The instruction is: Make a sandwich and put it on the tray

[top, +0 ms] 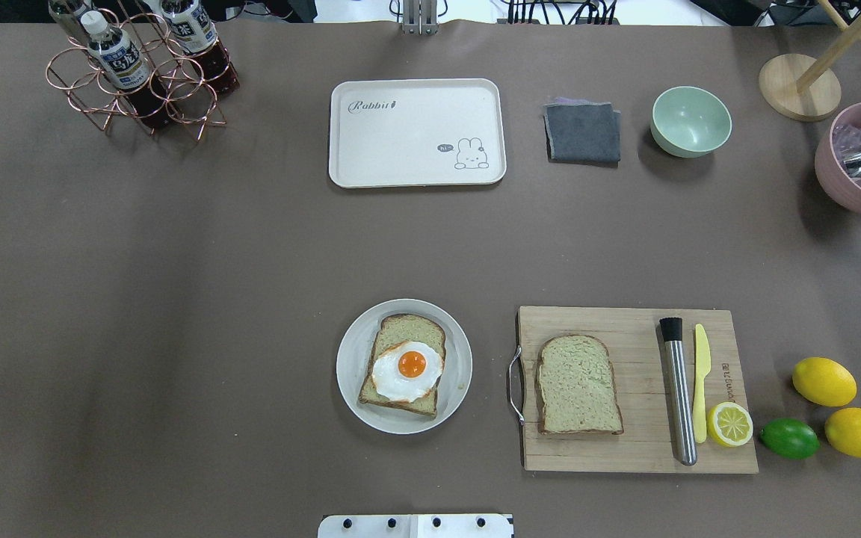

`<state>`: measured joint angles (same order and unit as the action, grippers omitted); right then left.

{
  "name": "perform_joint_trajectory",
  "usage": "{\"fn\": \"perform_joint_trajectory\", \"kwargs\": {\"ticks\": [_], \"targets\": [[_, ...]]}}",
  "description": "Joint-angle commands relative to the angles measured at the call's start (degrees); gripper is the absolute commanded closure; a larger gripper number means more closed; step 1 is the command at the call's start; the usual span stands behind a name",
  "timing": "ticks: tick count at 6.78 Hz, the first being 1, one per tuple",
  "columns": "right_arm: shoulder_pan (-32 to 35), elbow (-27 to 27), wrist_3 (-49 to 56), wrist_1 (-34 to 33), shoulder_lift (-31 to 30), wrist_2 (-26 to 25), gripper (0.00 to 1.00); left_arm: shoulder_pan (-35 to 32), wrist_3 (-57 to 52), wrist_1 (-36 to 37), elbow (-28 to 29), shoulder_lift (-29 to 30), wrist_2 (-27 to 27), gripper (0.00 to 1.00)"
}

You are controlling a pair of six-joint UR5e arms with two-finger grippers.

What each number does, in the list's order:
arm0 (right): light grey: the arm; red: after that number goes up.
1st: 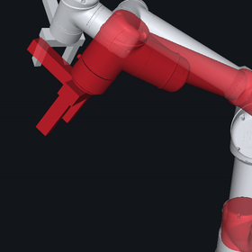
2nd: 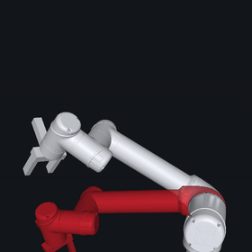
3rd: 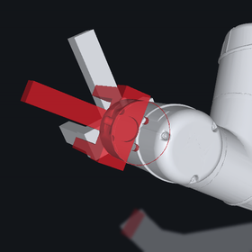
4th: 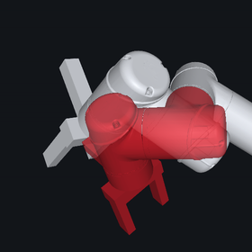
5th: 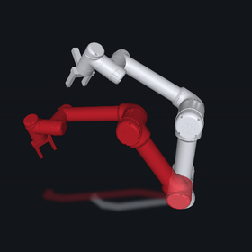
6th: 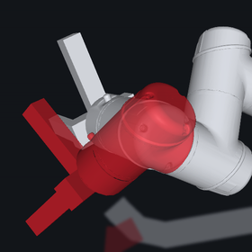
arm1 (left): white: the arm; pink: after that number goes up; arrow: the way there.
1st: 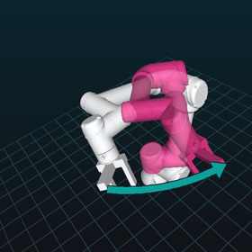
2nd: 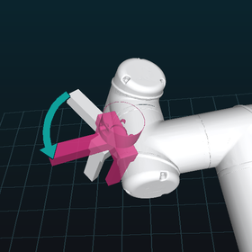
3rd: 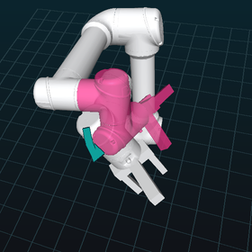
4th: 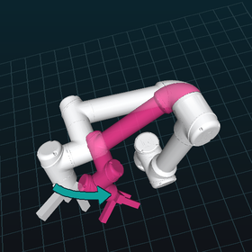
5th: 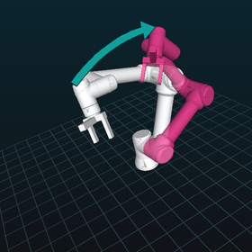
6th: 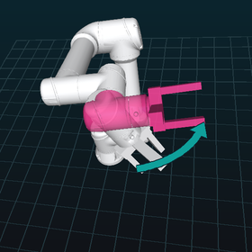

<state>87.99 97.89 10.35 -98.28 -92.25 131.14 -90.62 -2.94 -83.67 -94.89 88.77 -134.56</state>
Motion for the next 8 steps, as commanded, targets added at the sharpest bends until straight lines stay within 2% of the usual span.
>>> {"fn": "perform_joint_trajectory", "kwargs": {"ticks": [1,3,5,6,7,8], "targets": [[-0.01,0.90,-0.33,-0.42,-0.57,-0.45,0.00,0.00,4.26,-0.44,-1.26,-0.44,-0.17,0.02],[-0.01,0.46,-0.33,-0.16,-0.65,-0.10,0.00,-0.17,4.25,-2.53,-1.35,-0.44,-0.26,0.02],[0.08,2.30,-0.33,0.54,-1.18,-0.01,0.00,-0.35,4.43,-9.81,-1.52,-1.40,-1.04,0.02],[0.17,3.53,-0.59,4.20,-1.18,-0.01,0.00,-0.35,4.43,-12.54,-1.53,-0.89,-6.71,0.02],[0.86,7.19,-1.38,8.76,-1.18,-0.18,0.00,-0.26,4.52,-23.97,-2.83,-0.80,-8.68,0.02],[0.78,7.93,-5.30,11.07,-0.66,0.08,0.00,1.04,11.05,-33.05,-1.98,-0.53,-8.70,0.02]]}}
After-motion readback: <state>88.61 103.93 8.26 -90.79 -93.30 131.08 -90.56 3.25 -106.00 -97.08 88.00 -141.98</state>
